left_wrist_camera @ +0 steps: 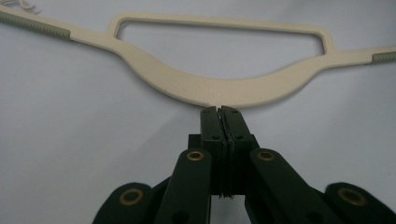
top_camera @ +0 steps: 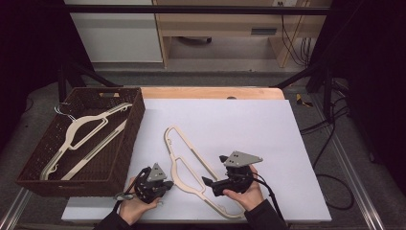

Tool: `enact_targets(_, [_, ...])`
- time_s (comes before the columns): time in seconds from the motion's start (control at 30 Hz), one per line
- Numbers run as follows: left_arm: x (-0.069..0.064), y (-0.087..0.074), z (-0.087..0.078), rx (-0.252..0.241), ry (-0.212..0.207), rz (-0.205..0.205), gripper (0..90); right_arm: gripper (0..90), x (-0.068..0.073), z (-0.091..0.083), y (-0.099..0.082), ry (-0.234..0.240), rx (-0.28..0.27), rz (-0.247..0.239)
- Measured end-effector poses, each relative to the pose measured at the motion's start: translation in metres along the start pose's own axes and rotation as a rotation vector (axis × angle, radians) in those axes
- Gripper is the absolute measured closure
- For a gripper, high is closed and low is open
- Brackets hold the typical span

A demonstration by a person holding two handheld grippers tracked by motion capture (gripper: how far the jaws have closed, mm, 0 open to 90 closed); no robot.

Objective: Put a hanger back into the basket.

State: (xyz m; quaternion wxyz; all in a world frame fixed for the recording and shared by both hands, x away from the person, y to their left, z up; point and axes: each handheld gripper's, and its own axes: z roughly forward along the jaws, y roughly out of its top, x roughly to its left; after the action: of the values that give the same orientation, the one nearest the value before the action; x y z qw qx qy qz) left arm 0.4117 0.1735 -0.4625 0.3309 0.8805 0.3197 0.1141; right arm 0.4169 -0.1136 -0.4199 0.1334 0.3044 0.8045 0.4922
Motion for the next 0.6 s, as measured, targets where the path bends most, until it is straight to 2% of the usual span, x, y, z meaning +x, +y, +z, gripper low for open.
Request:
enact_targets(0.13, [-0.001, 0.006, -0.006, 0.002, 0.003, 0.016, 89.1, 10.6, 0.008, 0.01, 0.0, 0.033, 0.013, -0.002])
enact_targets(0.3, [-0.005, 0.019, -0.017, 0.014, 0.017, 0.041, 89.0, 13.2, 0.017, 0.025, -0.002, 0.047, 0.04, -0.018])
enact_targets(0.4, [-0.006, 0.025, -0.022, 0.015, 0.016, 0.037, 89.1, 14.9, 0.023, 0.032, -0.002, 0.052, 0.056, -0.033])
enact_targets(0.6, [-0.007, 0.03, -0.023, 0.029, 0.022, 0.026, 89.1, 18.9, 0.03, 0.042, -0.005, 0.061, 0.085, -0.04])
